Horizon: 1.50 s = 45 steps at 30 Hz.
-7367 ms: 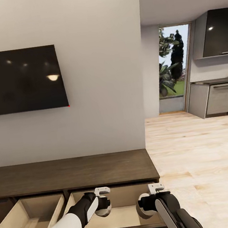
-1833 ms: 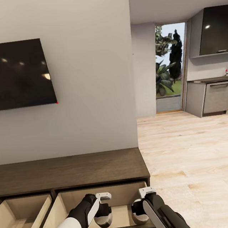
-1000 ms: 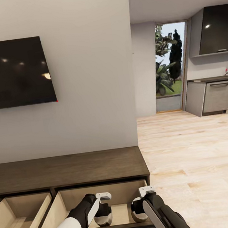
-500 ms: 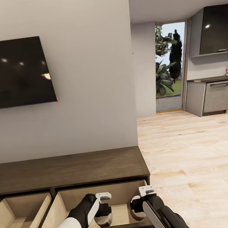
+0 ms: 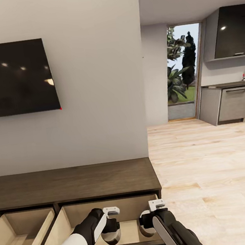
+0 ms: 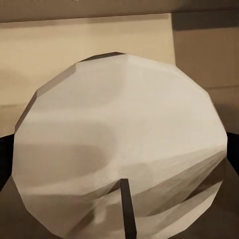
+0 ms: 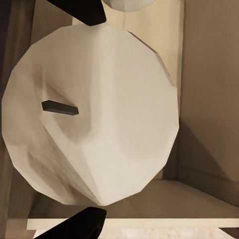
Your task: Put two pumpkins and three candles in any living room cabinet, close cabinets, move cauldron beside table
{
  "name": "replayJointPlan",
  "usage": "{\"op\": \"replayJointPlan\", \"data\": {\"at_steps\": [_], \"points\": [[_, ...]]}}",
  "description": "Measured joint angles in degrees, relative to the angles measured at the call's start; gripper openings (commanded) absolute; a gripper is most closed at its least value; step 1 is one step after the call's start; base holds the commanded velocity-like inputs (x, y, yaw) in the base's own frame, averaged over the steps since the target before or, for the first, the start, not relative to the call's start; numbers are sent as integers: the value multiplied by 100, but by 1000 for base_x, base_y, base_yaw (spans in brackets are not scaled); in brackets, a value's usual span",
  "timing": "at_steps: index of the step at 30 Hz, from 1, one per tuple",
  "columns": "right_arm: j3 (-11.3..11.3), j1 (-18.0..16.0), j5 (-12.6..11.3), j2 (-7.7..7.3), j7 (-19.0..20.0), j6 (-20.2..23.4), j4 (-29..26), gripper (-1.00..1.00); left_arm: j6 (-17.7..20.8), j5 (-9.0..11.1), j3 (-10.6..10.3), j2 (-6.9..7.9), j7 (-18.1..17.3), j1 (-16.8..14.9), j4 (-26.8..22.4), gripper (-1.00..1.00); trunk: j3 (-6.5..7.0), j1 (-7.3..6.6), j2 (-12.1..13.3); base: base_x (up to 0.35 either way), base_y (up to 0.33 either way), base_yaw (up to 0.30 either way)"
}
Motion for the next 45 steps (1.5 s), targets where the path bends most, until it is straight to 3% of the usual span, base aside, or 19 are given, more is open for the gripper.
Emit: {"op": "replayJointPlan", "data": {"at_steps": [45], "points": [[9, 0, -26, -6, 35, -13, -24, -100, -52, -10, 0, 7, 2, 0, 0, -100, 0, 0, 0, 4, 0, 0]]}}
